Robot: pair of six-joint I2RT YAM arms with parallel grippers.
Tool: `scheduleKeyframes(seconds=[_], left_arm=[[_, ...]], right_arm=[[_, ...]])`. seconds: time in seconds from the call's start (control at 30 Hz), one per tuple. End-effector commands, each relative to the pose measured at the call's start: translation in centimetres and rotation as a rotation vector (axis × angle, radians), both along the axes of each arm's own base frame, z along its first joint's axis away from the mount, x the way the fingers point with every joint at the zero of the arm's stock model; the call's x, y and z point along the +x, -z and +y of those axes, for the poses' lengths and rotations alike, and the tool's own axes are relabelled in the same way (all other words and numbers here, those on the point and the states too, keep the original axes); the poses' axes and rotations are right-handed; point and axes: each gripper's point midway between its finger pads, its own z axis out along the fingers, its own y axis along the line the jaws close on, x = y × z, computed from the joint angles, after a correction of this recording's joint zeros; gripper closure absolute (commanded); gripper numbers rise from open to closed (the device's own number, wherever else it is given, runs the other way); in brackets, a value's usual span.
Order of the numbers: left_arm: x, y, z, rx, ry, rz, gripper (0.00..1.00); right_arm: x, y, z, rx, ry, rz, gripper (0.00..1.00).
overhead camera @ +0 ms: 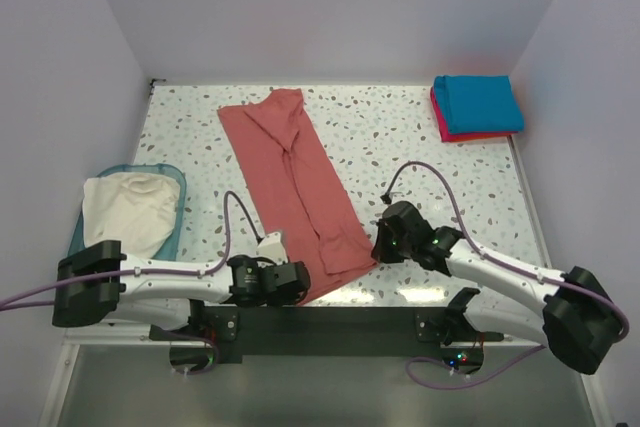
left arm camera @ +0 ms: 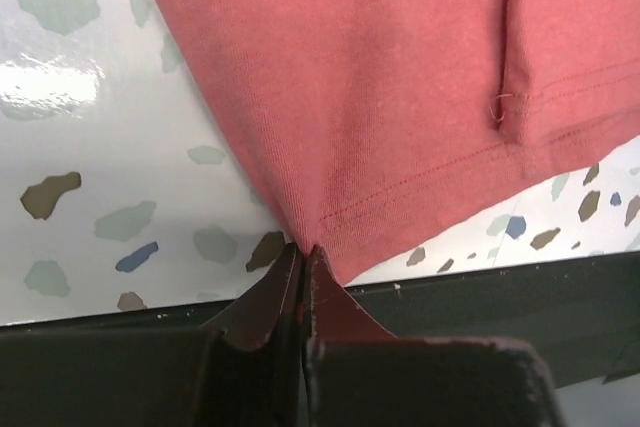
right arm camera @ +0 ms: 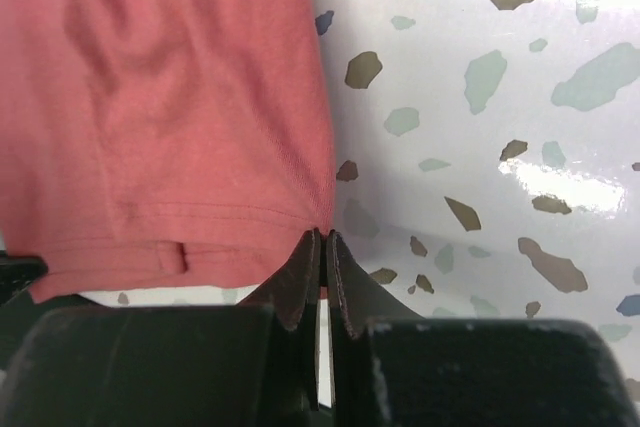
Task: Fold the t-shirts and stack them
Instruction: Fold the tshirt
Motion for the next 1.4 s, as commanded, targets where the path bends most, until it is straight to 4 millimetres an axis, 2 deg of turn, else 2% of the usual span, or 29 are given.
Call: scheduleKeyframes(seconds=[0.0,0.2,0.37,0.5,0.53,0.6,0.63,0.67,0.7,0.73,0.83,0.87,0.9,0.93,1.0,1.03,1.07,1.1,1.17,1.2,1.23,1.27,1.3,1.37], left_arm=[[-0.4,-2.2,-1.7,-0.056,0.054,-0.026,1.00],[-2.5,-2.8,0.0,-0.013,0.087,0.006,1.00],[-4.4,-3.7,0.1,-0.009,0.110,0.017,1.00],[-3.6,-4.1,1.1,0.007,0.076,-0.029,1.00],[-2.5,-5.2,1.1,-0.028,0.057,-0.092,1.00],[-0.6,-6.4,1.4,-0.056,0.017,-0.161,1.00],[0.6,-7.4,1.7,-0.065,0.015,-0.214,1.00],[1.5,-7.9,2.0,-0.059,0.006,-0.237,1.00],[3.3,-8.7,2.3,-0.061,-0.041,-0.260,1.00],[4.2,-9.0,2.7,-0.035,-0.031,-0.289,1.00],[7.2,-10.5,3.2,-0.010,-0.072,-0.357,1.00],[7.8,-10.7,3.4,0.005,-0.081,-0.371,1.00],[9.3,-11.3,3.8,0.013,-0.124,-0.392,1.00],[9.9,-11.4,4.2,0.032,-0.128,-0.406,1.00],[12.0,-11.9,4.8,0.036,-0.183,-0.434,1.00],[12.7,-11.7,5.2,0.060,-0.188,-0.441,1.00],[13.8,-11.7,6.1,0.076,-0.234,-0.445,1.00],[14.6,-11.7,6.2,0.076,-0.252,-0.456,1.00],[16.3,-11.0,7.5,0.124,-0.295,-0.448,1.00],[17.0,-10.6,7.4,0.134,-0.306,-0.444,1.00],[17.6,-10.5,7.7,0.145,-0.319,-0.441,1.00],[18.2,-10.3,7.9,0.150,-0.328,-0.439,1.00],[19.3,-10.1,8.4,0.153,-0.358,-0.441,1.00],[20.5,-10.0,9.3,0.162,-0.395,-0.445,1.00]], right_arm=[[-1.0,-1.1,-0.1,0.022,-0.020,-0.004,1.00],[-3.7,-1.8,-0.3,0.061,-0.060,0.007,1.00],[-6.2,-2.1,0.6,0.053,-0.122,-0.009,1.00],[-4.8,-2.8,0.2,-0.013,-0.092,-0.074,1.00],[-4.3,-3.9,0.7,0.000,-0.094,-0.093,1.00],[-2.6,-4.9,0.9,-0.040,-0.076,-0.154,1.00],[-1.6,-6.7,1.8,-0.027,-0.070,-0.193,1.00],[-0.8,-7.3,2.1,-0.046,-0.079,-0.218,1.00],[0.1,-7.4,2.3,-0.084,-0.071,-0.229,1.00],[1.2,-9.3,3.4,-0.071,-0.079,-0.272,1.00],[4.1,-10.6,5.0,-0.073,-0.069,-0.286,1.00],[5.7,-10.8,4.9,-0.079,-0.055,-0.296,1.00],[6.7,-11.7,5.7,-0.048,-0.058,-0.295,1.00],[7.7,-10.6,6.0,-0.068,-0.058,-0.266,1.00],[10.4,-11.8,6.5,-0.050,-0.034,-0.303,1.00],[11.3,-10.6,7.0,-0.071,-0.039,-0.279,1.00],[12.5,-10.8,7.1,-0.072,-0.034,-0.291,1.00],[13.6,-11.5,7.8,-0.061,-0.030,-0.306,1.00],[15.6,-9.8,8.3,-0.075,-0.027,-0.278,1.00],[16.7,-10.5,8.9,-0.056,-0.024,-0.290,1.00],[17.4,-10.3,9.2,-0.052,-0.022,-0.289,1.00],[18.4,-8.8,9.4,-0.056,-0.022,-0.262,1.00],[19.5,-9.4,9.9,-0.036,-0.018,-0.276,1.00],[20.9,-8.8,10.2,-0.023,-0.015,-0.264,1.00]])
